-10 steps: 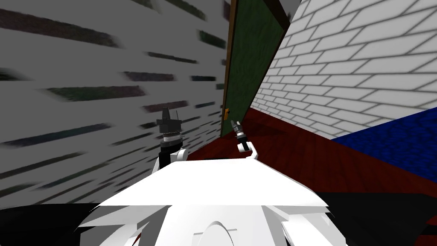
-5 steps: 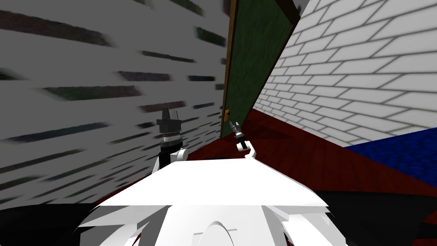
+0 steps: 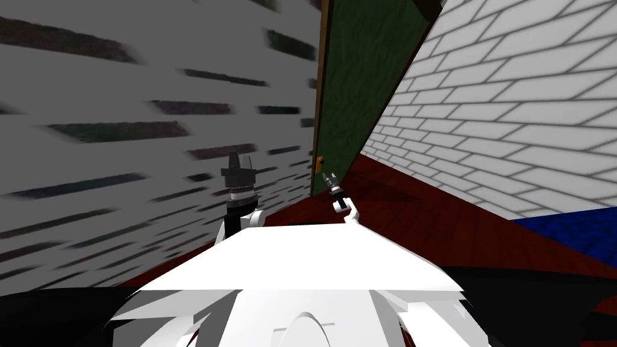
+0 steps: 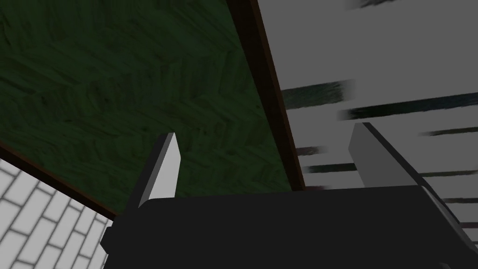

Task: Pull the door open

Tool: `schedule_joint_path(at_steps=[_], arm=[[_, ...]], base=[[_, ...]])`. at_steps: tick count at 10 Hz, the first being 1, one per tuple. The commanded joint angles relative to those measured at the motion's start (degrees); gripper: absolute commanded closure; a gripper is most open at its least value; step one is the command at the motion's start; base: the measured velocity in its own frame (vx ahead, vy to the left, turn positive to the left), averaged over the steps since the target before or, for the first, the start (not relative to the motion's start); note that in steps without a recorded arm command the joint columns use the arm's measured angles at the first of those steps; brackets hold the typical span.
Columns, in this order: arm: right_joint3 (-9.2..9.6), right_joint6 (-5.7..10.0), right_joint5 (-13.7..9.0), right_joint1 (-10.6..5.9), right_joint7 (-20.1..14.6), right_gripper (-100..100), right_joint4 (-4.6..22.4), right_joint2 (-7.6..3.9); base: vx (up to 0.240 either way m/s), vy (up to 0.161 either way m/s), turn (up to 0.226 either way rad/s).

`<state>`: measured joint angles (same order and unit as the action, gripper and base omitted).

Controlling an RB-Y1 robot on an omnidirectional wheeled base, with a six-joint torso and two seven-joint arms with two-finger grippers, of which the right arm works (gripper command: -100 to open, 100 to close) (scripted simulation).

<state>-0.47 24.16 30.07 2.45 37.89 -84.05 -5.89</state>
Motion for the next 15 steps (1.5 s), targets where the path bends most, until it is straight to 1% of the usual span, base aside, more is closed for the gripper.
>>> schedule_joint_path(at_steps=[1, 3, 4, 7, 8, 11, 13, 15], arm=[[-0.14, 0.04, 0.8, -0.79, 1.0, -100, 1.6, 0.12], [-0.41, -0.08, 2.5, -2.58, 3.1, -100, 5.1, 0.31], [-0.47, -0.11, 2.9, -3.03, 3.6, -100, 5.9, 0.36], [-0.82, -0.28, 5.1, -5.39, 6.2, -100, 10.4, 0.70], [-0.88, -0.31, 5.5, -5.77, 6.7, -100, 11.2, 0.76], [-1.15, -0.44, 7.2, -7.61, 8.8, -100, 14.7, 1.13], [-1.28, -0.50, 8.1, -8.48, 9.7, -100, 16.3, 1.35], [-1.45, -0.58, 9.2, -9.64, 11.0, -100, 18.6, 1.68]], base=[[0.049, -0.096, 0.091], [0.092, -0.137, 0.147], [0.072, -0.138, 0.096], [0.090, -0.177, 0.134], [0.075, -0.157, 0.077], [0.054, -0.120, 0.100], [0.072, -0.125, 0.086], [0.061, -0.115, 0.093]])
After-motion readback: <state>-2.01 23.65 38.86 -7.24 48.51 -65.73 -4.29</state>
